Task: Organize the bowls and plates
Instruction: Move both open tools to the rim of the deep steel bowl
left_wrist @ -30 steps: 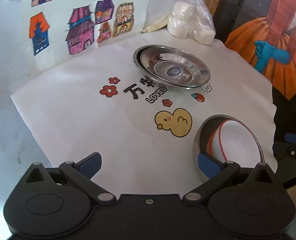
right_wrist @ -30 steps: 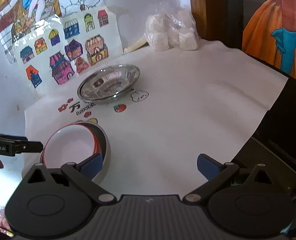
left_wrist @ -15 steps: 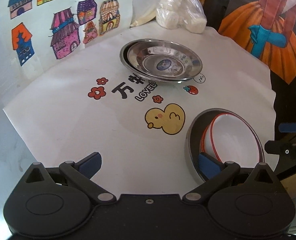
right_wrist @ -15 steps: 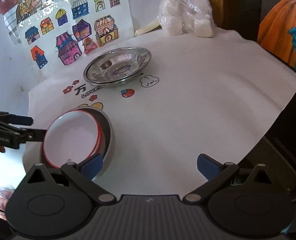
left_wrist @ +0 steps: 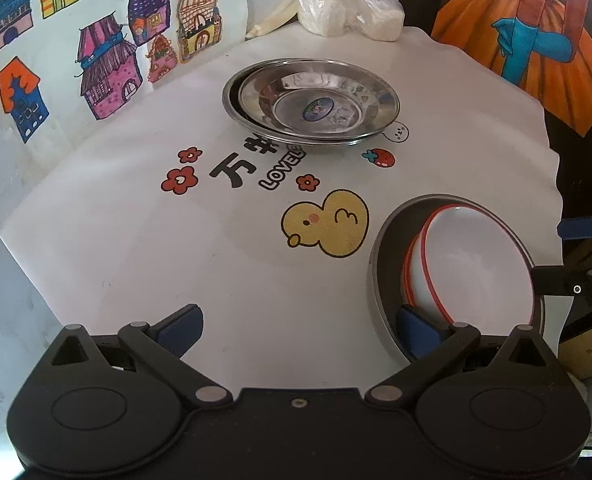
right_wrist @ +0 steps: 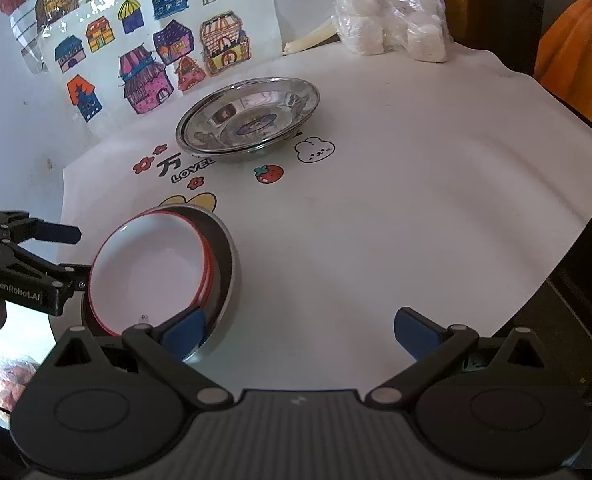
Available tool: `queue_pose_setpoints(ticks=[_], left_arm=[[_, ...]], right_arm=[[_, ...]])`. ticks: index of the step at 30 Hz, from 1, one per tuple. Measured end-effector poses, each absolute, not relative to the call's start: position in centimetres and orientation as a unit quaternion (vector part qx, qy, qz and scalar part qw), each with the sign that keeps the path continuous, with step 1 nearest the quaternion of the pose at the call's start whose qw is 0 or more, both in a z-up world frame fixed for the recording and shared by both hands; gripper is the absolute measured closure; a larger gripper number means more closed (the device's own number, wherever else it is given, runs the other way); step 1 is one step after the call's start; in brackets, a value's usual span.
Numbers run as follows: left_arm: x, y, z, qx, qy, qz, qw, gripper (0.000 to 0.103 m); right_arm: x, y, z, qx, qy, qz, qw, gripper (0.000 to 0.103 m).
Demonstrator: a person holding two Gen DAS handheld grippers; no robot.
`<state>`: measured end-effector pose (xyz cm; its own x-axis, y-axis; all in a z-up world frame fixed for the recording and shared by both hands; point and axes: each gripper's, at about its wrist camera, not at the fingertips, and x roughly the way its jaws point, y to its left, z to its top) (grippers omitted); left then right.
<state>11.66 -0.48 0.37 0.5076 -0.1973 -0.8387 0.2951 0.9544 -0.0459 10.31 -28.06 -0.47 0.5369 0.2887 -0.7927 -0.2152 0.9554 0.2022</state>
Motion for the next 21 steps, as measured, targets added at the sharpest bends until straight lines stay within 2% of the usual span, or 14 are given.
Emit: queue_pose_setpoints(ticks=[9,21], left_arm=[[11.9,-1.4,0.1,0.085,0.478,-0.141,0.863,0.001],[12.0,-1.4,-0.1,0.078,0.478,-0.144,0.863,0.001]], right_arm=[[10.8,-27.5,-0.4,0.018,0.469,0.144,0.871,0.000],[11.3,-26.3,0.4,-0.041,0.473,0.138,0.869,0.001]])
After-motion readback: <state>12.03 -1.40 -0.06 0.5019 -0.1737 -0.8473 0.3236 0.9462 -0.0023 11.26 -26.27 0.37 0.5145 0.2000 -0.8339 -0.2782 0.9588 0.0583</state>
